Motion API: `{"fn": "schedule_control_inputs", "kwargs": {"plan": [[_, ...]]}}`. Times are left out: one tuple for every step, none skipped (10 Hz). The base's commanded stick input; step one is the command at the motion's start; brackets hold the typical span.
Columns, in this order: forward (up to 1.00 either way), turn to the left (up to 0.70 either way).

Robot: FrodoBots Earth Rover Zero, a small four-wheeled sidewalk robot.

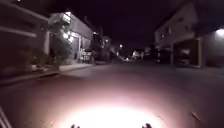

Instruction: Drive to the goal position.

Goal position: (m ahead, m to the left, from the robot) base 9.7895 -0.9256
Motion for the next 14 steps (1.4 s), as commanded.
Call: {"fn": "schedule_control_inputs", "kwargs": {"plan": [[0.85,0.0],[0.85,0.0],[0.85,0.0],[0.85,0.0],[0.85,0.0],[0.85,0.0],[0.85,0.0],[0.85,0.0],[0.85,0.0],[0.85,0.0],[0.85,0.0],[0.85,0.0],[0.85,0.0],[0.85,0.0]]}}
